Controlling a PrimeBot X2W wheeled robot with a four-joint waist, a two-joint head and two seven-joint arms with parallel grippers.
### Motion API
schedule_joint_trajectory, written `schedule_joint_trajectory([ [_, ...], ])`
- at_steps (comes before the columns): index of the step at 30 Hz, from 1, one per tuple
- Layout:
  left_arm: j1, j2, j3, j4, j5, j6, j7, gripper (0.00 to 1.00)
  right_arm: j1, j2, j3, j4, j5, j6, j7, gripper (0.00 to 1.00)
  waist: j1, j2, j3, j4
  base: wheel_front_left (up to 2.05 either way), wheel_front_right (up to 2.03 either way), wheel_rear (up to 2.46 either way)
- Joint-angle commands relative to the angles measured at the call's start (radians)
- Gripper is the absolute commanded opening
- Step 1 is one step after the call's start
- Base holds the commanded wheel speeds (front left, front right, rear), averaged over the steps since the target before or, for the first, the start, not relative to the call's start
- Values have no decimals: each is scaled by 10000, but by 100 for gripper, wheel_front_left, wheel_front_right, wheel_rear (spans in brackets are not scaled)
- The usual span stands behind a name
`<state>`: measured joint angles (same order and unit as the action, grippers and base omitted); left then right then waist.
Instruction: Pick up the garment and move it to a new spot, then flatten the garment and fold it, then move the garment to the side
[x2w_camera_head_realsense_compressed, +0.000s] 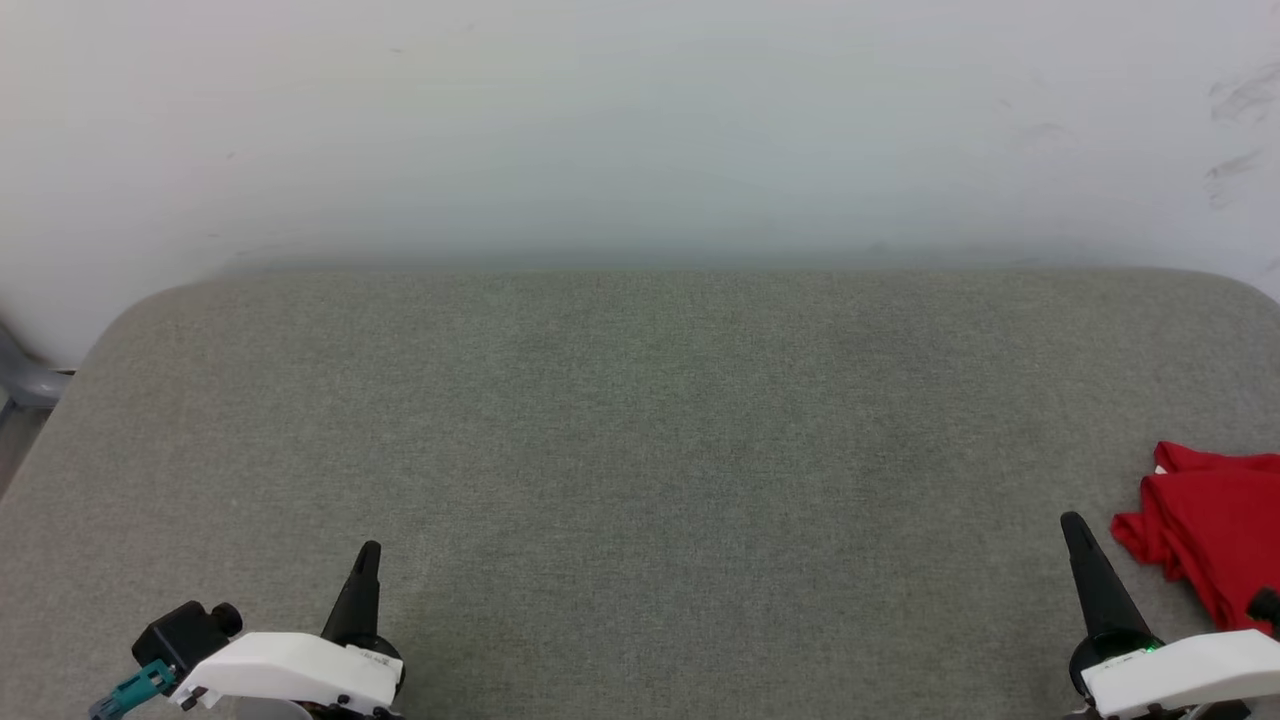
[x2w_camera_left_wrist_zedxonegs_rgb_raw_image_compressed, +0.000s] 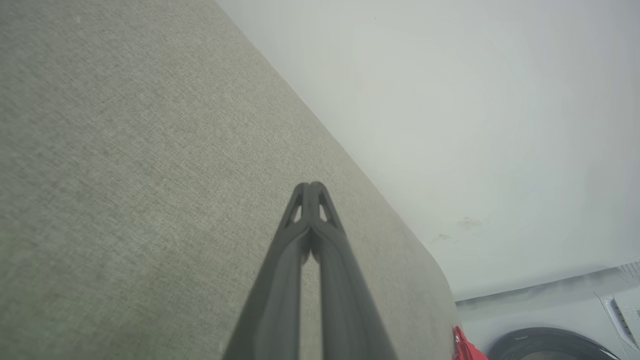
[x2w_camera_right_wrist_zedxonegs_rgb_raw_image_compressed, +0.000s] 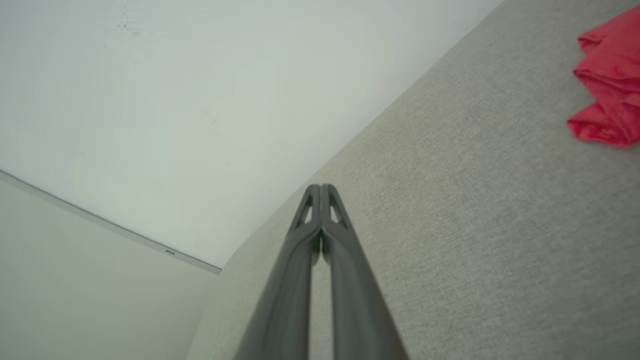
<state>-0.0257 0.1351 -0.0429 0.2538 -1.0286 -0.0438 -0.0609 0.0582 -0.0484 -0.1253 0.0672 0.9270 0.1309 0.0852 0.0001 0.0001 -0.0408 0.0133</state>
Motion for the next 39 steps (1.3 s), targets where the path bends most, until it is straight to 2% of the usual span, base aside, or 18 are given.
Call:
schedule_joint_trajectory([
  [1,-272,-22,121,-120,-239,-60,74,0,-311,-25,1,-24,306,0,9,0,-1,-1,7,-2,0,0,0],
  [39,-657,-516,1004,-110,-3541,-556,1087,0,-1156,-28,70,1057,4172,-2,177,0,-1,-1,227,-68,0,0,0],
])
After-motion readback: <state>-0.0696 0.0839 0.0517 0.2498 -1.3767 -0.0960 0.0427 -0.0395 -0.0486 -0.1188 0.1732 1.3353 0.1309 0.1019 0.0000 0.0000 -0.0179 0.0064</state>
